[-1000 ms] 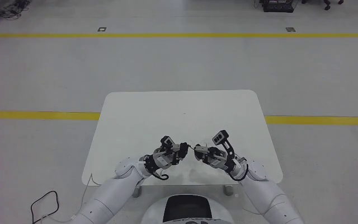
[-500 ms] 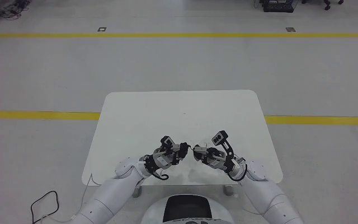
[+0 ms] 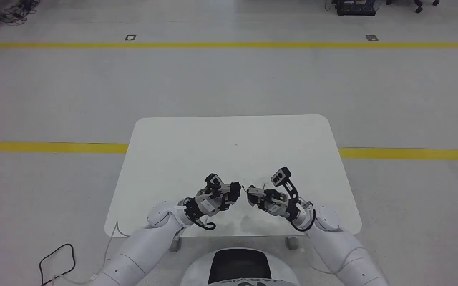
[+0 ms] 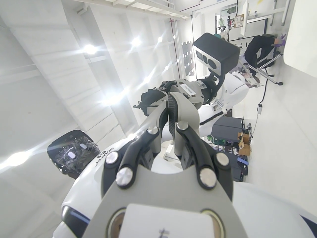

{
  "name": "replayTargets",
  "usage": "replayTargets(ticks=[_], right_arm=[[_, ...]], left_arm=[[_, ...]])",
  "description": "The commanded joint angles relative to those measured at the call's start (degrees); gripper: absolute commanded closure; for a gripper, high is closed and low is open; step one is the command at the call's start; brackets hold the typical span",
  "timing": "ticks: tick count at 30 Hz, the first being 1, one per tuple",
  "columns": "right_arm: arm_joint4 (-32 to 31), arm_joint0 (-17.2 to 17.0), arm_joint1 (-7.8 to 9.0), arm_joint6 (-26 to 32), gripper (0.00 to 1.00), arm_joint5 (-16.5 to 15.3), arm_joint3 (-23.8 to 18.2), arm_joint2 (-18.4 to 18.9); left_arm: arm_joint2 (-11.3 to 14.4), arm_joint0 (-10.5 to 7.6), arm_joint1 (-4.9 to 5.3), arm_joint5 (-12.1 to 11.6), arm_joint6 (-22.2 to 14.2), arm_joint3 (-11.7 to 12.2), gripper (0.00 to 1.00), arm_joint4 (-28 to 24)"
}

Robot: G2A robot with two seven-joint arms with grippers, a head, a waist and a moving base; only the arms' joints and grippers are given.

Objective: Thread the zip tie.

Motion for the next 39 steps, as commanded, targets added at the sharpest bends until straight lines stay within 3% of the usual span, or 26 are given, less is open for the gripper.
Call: replayTargets(ticks=[1,39], right_arm=[[-0.05,0.17,-0.03,-0.01,1.00,0.03,0.20,-0.11],[-0.78,0.26,0.00,-1.11,1.00,-0.14,0.70,-0.57]], left_arm=[[0.00,0.00,0.00,0.00,0.00,0.00,1.00,0.00],[0.00,0.00,0.00,0.00,0.00,0.00,1.00,0.00]])
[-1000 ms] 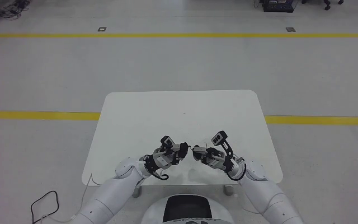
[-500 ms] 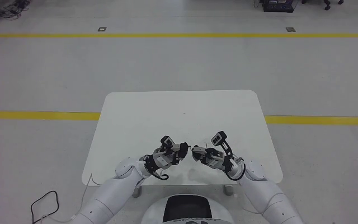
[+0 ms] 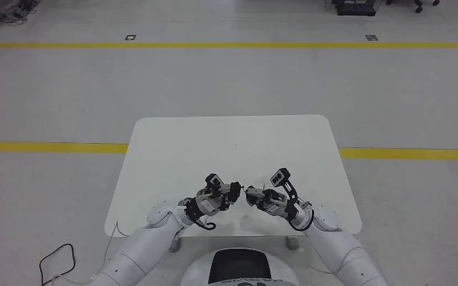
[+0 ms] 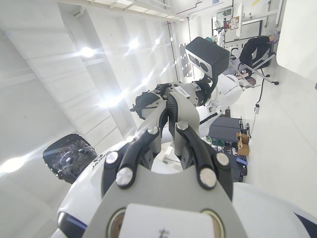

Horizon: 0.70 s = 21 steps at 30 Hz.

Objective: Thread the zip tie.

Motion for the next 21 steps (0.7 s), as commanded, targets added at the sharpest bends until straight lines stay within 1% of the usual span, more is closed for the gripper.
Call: replayTargets(ticks=[1,6,7,8,9,14,21], right_arm=[[-0.01,-0.04,0.01,-0.03,1.00,-0.04,-0.01,0.02],[0.08,-0.24,0.08,-0.03,1.00,-0.24,0.08,0.23],[0.01,-0.27,0.11,-0.10,0.84,-0.33,0.13,0.34],[0.02,-0.34,0.13,-0.26,0.34,-0.48,0.16,0.48],[0.21,-0.46,0.17,-0.39,0.00,-0.58,0.15,0.68],[0.29,-0.98,0.41,-0.92,0.00,-1.07,0.02,1.78],[0.29,-0.98,0.41,-0.92,0.00,-1.07,0.02,1.78]], left_arm=[[0.00,0.00,0.00,0.00,0.00,0.00,1.00,0.00],[0.00,0.00,0.00,0.00,0.00,0.00,1.00,0.00],[0.00,0.00,0.00,0.00,0.00,0.00,1.00,0.00],[0.00,0.00,0.00,0.00,0.00,0.00,1.00,0.00],[0.00,0.00,0.00,0.00,0.00,0.00,1.00,0.00],[0.00,0.00,0.00,0.00,0.00,0.00,1.00,0.00],[0.00,0.00,0.00,0.00,0.00,0.00,1.00,0.00]])
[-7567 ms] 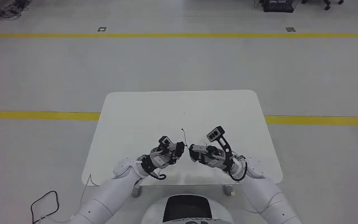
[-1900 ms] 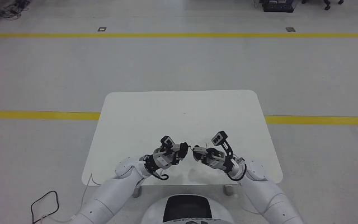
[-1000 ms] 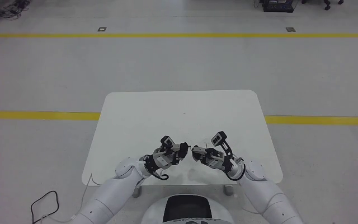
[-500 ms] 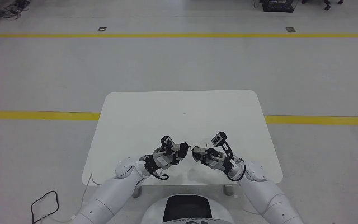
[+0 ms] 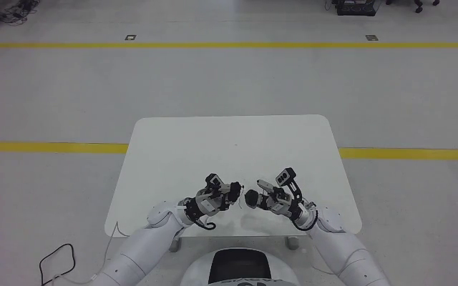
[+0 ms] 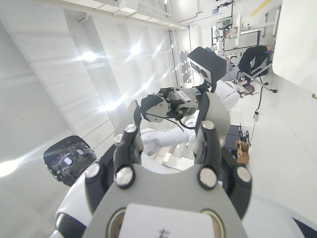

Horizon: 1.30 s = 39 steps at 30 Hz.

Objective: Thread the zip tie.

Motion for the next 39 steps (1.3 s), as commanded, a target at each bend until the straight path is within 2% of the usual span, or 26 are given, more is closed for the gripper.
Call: replayTargets(ticks=[1,3,4,6,12,17,22,26,33,35,39], right_arm=[[0.00,0.00,0.00,0.00,0.00,0.00,0.00,0.00],[0.00,0.00,0.00,0.00,0.00,0.00,0.00,0.00],[-1.25,0.07,0.06,-1.95,0.00,-0.89,-0.24,0.51],[-6.46,-0.86,0.32,-6.26,0.00,-0.89,-2.56,2.25],[-12.12,-5.77,0.53,-9.31,0.00,-0.89,-9.92,8.37],[-14.13,-8.24,0.24,-9.17,0.00,-0.89,-13.36,12.22],[-14.60,-9.54,-0.29,-9.04,0.00,-0.89,-14.64,15.08],[-14.76,-9.91,-0.76,-8.71,0.00,-0.89,-14.86,16.21],[-15.48,-10.12,-1.38,-7.79,0.00,-0.89,-15.18,15.98],[-15.48,-10.12,-1.38,-7.79,0.00,-0.89,-15.18,15.98],[-15.48,-10.12,-1.38,-7.79,0.00,-0.89,-15.18,15.98]], left_arm=[[0.00,0.00,0.00,0.00,0.00,0.00,1.00,0.00],[0.00,0.00,0.00,0.00,0.00,0.00,1.00,0.00],[-0.03,0.02,-0.02,-0.25,1.39,-0.16,1.00,0.28],[-0.56,0.55,0.05,-1.45,4.67,-0.49,1.00,1.09],[-3.41,2.85,0.57,-2.80,10.05,-2.07,1.00,0.34],[-6.32,5.00,1.20,-3.18,10.59,-3.15,1.00,-0.65],[-9.78,7.28,1.91,-3.22,9.03,-3.67,1.00,-2.21],[-11.49,8.35,2.23,-2.39,6.21,-3.75,1.00,-3.84],[-12.42,8.90,2.39,-1.27,0.04,-3.93,1.00,-5.51],[-12.54,8.84,2.41,-0.21,-0.68,-3.58,1.00,-6.14],[-12.61,8.80,2.42,0.00,-0.65,-3.46,1.00,-6.23]])
